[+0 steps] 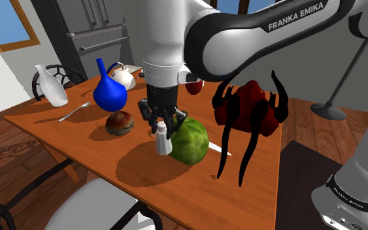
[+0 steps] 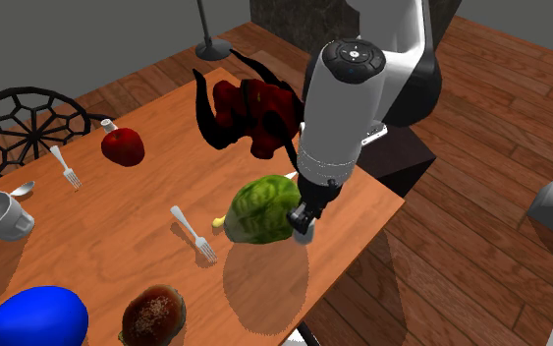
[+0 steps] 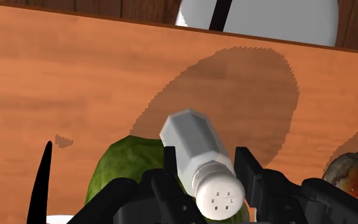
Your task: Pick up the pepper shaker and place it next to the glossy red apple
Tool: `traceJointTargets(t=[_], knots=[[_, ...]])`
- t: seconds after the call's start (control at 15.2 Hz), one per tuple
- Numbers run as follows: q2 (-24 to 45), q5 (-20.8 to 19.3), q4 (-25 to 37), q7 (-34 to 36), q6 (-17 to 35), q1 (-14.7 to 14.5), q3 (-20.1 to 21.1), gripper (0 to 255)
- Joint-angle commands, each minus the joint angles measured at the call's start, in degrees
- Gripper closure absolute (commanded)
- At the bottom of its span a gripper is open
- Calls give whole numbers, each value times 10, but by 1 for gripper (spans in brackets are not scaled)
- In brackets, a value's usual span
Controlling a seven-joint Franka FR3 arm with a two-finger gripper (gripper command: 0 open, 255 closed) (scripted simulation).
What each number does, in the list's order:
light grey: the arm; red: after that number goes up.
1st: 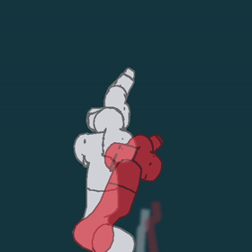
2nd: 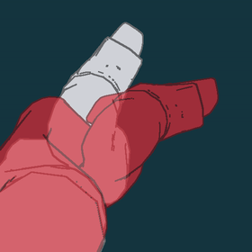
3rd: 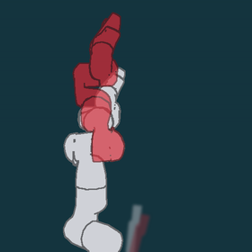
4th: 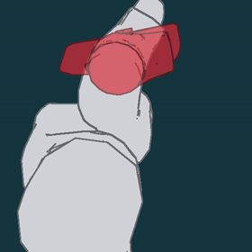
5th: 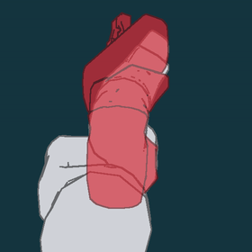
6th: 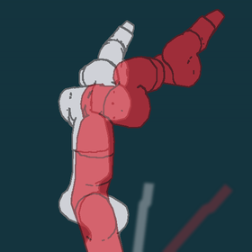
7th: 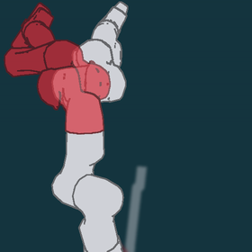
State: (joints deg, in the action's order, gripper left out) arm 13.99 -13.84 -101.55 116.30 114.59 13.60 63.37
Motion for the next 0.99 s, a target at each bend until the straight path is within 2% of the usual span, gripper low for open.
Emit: traceJointTargets(t=[0.0,0.66,0.92], knots=[[-4,5,13,-3,-15,1,2,255],[-9,13,80,-10,-84,-4,7,255],[-43,53,57,-81,-74,63,6,255]])
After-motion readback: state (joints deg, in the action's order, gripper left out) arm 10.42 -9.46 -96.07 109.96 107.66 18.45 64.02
